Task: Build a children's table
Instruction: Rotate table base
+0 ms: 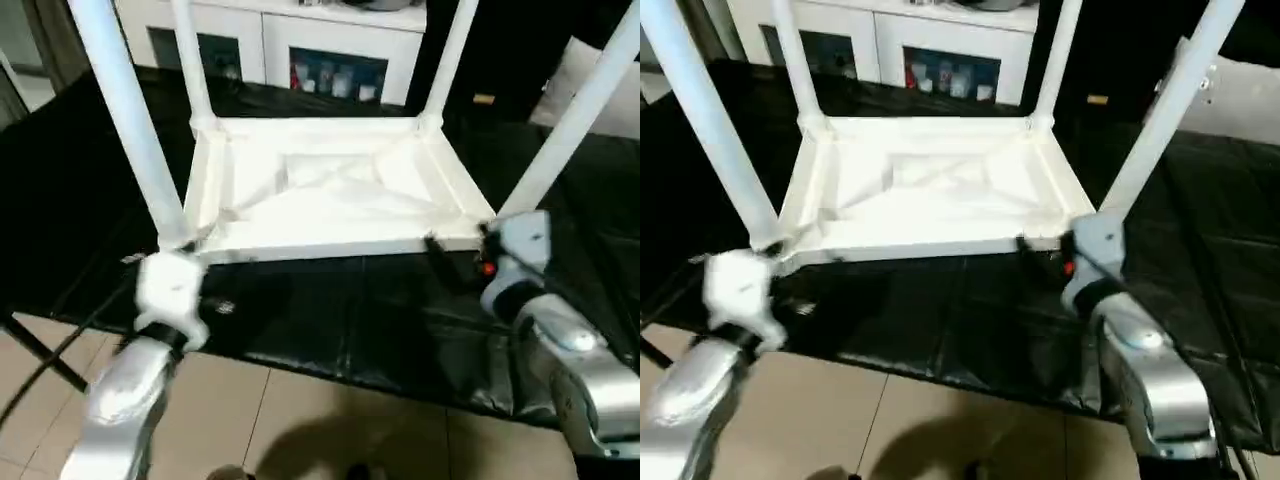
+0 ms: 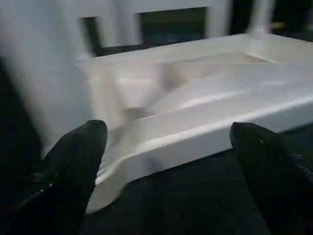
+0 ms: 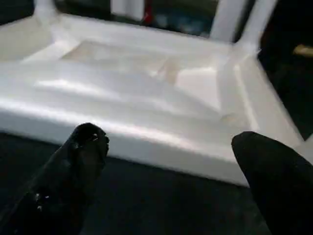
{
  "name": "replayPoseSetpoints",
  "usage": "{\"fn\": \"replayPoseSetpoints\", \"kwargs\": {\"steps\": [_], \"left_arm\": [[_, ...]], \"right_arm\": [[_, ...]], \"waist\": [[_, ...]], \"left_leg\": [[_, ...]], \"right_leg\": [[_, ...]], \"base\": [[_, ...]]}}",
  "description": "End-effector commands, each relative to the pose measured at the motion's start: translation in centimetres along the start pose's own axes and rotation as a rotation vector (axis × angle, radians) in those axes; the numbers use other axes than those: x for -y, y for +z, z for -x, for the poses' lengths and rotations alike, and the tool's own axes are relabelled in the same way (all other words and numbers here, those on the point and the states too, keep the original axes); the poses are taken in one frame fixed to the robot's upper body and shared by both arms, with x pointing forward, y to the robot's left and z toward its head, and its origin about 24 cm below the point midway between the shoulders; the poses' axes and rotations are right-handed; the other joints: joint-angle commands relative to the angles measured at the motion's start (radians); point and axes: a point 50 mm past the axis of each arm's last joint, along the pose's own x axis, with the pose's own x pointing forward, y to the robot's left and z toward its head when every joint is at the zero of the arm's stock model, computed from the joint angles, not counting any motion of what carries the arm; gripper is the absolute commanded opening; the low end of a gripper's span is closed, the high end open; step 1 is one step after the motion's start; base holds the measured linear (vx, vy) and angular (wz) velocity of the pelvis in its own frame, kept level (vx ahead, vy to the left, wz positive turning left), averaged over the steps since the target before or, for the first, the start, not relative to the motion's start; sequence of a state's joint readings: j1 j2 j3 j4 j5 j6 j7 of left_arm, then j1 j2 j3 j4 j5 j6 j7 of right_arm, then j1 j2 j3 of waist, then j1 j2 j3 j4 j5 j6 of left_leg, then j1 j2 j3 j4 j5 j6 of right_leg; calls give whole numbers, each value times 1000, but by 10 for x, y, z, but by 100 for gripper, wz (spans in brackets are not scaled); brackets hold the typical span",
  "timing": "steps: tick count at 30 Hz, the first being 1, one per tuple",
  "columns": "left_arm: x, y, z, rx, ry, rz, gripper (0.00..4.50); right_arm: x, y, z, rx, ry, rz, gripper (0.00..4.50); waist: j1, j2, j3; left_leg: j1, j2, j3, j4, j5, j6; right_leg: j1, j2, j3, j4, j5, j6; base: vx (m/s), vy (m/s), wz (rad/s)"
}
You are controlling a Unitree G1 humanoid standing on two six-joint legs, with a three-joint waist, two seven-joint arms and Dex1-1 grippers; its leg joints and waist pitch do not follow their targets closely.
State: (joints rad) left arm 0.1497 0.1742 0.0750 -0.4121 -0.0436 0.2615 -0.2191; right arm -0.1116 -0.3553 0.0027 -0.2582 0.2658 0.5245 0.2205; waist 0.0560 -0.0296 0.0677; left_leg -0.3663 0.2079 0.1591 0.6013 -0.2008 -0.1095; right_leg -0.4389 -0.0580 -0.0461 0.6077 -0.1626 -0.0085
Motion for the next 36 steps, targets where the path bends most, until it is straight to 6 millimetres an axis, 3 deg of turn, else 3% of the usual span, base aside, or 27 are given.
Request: {"fn": "replayPoseSetpoints", "kwargs": {"steps": [1, 3, 4, 7, 8, 11, 12, 13, 15, 16, 17, 18, 19, 21, 22, 23, 25, 27, 30, 31, 33, 34, 36], "left_arm": [[-4, 5, 4, 8, 65, -4, 447], [-9, 5, 11, 9, 169, 26, 447], [-12, 5, 10, 5, 196, 17, 447], [-16, 5, 2, 1, 195, 15, 447], [-18, 5, -2, 1, 188, 4, 447], [-25, 6, -19, 0, 163, -3, 447], [-35, 5, -41, -14, 163, -24, 447], [-39, 5, -50, -20, 169, -28, 447], [-44, 7, -59, -22, 164, -35, 447], [-48, 8, -72, -27, 143, -20, 447], [-48, 8, -72, -27, 143, -20, 447], [-51, 8, -80, -38, 130, -24, 447], [-54, 8, -88, -50, 106, -27, 447], [-56, 8, -99, -61, 47, -9, 447], [-55, 8, -102, -67, 13, 12, 447], [-54, 8, -104, -73, -10, 21, 447], [-53, 8, -111, -72, -63, 25, 447], [-44, 7, -113, -69, -231, 91, 447], [-41, 7, -113, -65, -286, 105, 447], [-33, 6, -110, -60, -420, 123, 447], [-23, 4, -104, -70, -576, 150, 447], [-18, 4, -101, -76, -650, 162, 447], [-6, 8, -95, -75, -796, 200, 447]], "right_arm": [[-2, 0, 2, -15, 25, 13, 450], [-4, -1, 2, -26, 58, 1, 450], [-5, 0, 2, -25, 71, 14, 450], [-6, 0, 1, -27, 88, 17, 450], [-7, 0, 1, -23, 103, 14, 450], [-8, -2, -1, -33, 120, 12, 450], [-6, -5, -6, -55, 92, -4, 450], [-5, -7, -8, -63, 83, -7, 450], [-4, -8, -10, -71, 63, -18, 450], [-2, -11, -13, -87, 41, -32, 450], [-2, -11, -13, -87, 41, -32, 450], [0, -13, -15, -109, 26, -33, 450], [2, -17, -15, -147, 23, -31, 450], [5, -24, -15, -210, 29, -40, 450], [6, -27, -15, -226, 27, -53, 450], [7, -30, -16, -238, 21, -67, 450], [13, -37, -19, -267, -25, -77, 450], [24, -43, -28, -265, -84, -73, 450], [26, -43, -31, -256, -98, -74, 450], [31, -42, -38, -241, -129, -88, 450], [35, -43, -47, -241, -132, -92, 450], [36, -43, -52, -243, -129, -95, 450], [40, -48, -60, -269, -118, -90, 450]], "waist": [[-1, 0, -52], [-2, -1, -53], [-3, -15, -55], [1, -4, -55], [1, -9, -64], [4, -10, -66], [5, -2, -69], [5, 2, -70], [3, 0, -76], [6, 2, -78], [4, 0, -78], [6, 5, -82], [5, 3, -84], [9, 2, -90], [7, -10, -90], [12, -2, -91], [13, -6, -88], [15, -5, -87], [18, -2, -85], [22, 5, -85], [21, 1, -85], [25, 2, -83], [28, 2, -85]], "left_leg": [[-5, -3, 7, -68, -297, 41], [-8, -3, 4, -68, -301, 40], [-9, -4, 6, -66, -298, 44], [-4, -7, 4, -67, -292, 49], [-3, -5, 1, -66, -283, 47], [-3, -5, 1, -69, -269, 45], [-1, -4, -1, -69, -260, 41], [6, -11, 2, -66, -257, 40], [2, -11, -5, -71, -245, 26], [-4, 0, -9, -75, -212, 16], [-1, -6, -3, -71, -212, 16], [1, -3, -5, -70, -206, 11], [-3, -8, -2, -68, -172, 14], [-2, -7, -3, -65, -121, 17], [-4, -8, 0, -64, -107, 22], [0, -5, 0, -63, -90, 22], [-2, -3, 4, -64, -102, 25], [2, -6, 7, -64, -127, 18], [6, 0, 9, -66, -158, 5], [8, 1, 8, -66, -158, 4], [4, 0, 8, -70, -166, -5], [10, 0, 11, -68, -182, -10], [13, 3, 11, -68, -194, -17]], "right_leg": [[44, -32, 23, -112, -526, 21], [47, -32, 21, -112, -531, 26], [47, -31, 18, -117, -544, 38], [41, -30, 18, -119, -534, 45], [48, -33, 17, -114, -514, 42], [48, -33, 19, -110, -475, 32], [48, -35, 21, -106, -454, 27], [40, -28, 21, -110, -429, 22], [56, -33, 19, -95, -374, -1], [66, -42, 22, -84, -302, -33], [62, -38, 23, -85, -300, -45], [65, -42, 26, -80, -281, -59], [68, -39, 27, -79, -236, -75], [76, -43, 31, -65, -147, -106], [77, -42, 30, -65, -128, -113], [78, -47, 32, -57, -101, -136], [78, -50, 31, -61, -123, -158], [75, -54, 32, -68, -185, -156], [71, -55, 33, -69, -220, -154], [71, -54, 33, -67, -213, -154], [72, -56, 31, -69, -239, -155], [65, -56, 32, -70, -252, -159], [65, -61, 32, -64, -253, -172]], "base": [[0, 0, 0], [0, 0, 0], [0, 0, 0], [0, 0, 0], [0, 0, 0], [0, 0, 0], [0, 0, 0], [0, 0, 0], [0, 0, 0], [0, 0, 0], [0, 0, 0], [0, 0, 0], [0, 0, 0], [0, 0, 0], [0, 0, 0], [0, 0, 0], [0, 0, 0], [0, 0, 0], [0, 0, 0], [0, 0, 0], [0, 0, 0], [0, 0, 0], [0, 0, 0]]}}
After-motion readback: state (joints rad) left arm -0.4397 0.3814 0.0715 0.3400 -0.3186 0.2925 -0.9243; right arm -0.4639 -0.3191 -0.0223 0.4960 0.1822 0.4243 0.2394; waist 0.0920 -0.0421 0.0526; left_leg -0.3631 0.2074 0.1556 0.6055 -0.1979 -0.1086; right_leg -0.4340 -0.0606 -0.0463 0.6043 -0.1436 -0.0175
